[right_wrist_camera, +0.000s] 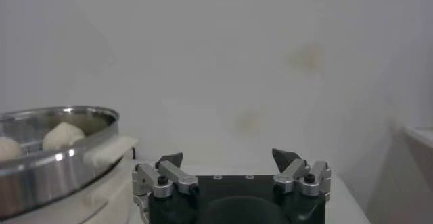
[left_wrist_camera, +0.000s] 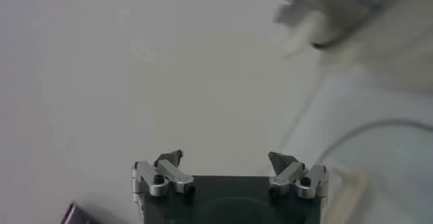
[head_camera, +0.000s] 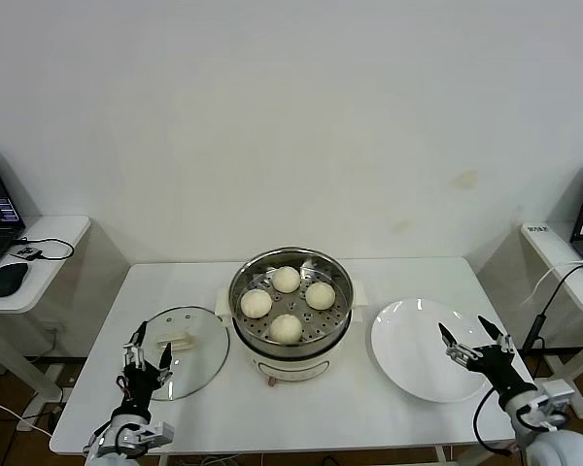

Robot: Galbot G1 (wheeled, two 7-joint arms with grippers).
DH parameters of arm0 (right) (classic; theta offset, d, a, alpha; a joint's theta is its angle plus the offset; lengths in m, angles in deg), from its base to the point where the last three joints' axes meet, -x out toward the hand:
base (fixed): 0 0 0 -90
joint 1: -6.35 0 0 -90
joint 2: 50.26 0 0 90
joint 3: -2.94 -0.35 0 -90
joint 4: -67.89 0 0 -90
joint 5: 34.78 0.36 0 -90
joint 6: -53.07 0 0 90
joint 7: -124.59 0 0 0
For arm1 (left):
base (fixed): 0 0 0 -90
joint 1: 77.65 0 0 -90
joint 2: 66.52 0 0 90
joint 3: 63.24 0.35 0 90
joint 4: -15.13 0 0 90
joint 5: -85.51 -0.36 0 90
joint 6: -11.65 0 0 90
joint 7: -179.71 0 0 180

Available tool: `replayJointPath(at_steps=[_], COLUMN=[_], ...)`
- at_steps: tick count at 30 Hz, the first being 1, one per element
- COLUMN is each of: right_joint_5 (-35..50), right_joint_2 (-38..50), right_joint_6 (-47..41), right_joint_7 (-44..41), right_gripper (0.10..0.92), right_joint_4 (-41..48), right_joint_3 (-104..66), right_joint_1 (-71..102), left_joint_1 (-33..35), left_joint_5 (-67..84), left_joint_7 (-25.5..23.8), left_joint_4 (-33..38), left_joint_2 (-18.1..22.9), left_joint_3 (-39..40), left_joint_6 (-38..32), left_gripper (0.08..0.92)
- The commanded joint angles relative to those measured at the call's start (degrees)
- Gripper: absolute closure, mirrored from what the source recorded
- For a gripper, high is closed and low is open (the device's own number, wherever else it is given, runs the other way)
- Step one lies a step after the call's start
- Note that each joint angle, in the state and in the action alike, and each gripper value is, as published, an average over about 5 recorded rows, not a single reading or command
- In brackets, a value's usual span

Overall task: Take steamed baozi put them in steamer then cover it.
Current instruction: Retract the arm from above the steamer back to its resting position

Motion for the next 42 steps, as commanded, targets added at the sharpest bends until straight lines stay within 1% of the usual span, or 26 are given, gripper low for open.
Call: replayJointPath(at_steps=[1,6,12,18,25,42], right_joint_5=[-1.2,-1.5,-1.6,-1.9,-2.2,-3.0], right_joint_2=[-3.3,-3.7,-4.0,-4.3,-4.9,-5.7], right_joint_6=[1.4,1.5,1.4,1.7,2.2,2.8], right_joint_7=[-0.3,-0.4,-0.5,-0.7,-1.0,-1.4], right_gripper=[0.203,0.203,0.203,0.203,0.203,0.203], right_joint_4=[-0.6,-0.1,0.4,0.9,1.2,0.7], right_joint_3=[-2.7,-2.7,-2.7,-2.7,-2.7,-3.0], right_joint_1=[4.5,4.1,3.7,3.7,3.9,5.1], left_joint_1=[-3.6,-5.7,-6.9,-8.9,-10.2,-14.0], left_joint_5=[-16.5,-20.3,-23.1,-21.7,-20.1,-18.2], left_joint_7=[1.9,3.3,1.8,2.6,1.5,0.4], left_joint_4=[-7.2,-9.7,-11.3,-13.5,-14.4,-17.1], left_joint_2=[-1.4,-1.5,-1.6,-0.6,-0.4,-0.7], left_joint_3=[3.5,4.8,6.7,7.2,7.2,7.8], left_joint_6=[6.3,8.4,12.1,14.9,16.4,16.9], left_gripper=[0.177,0.177,0.177,0.177,0.177,0.177])
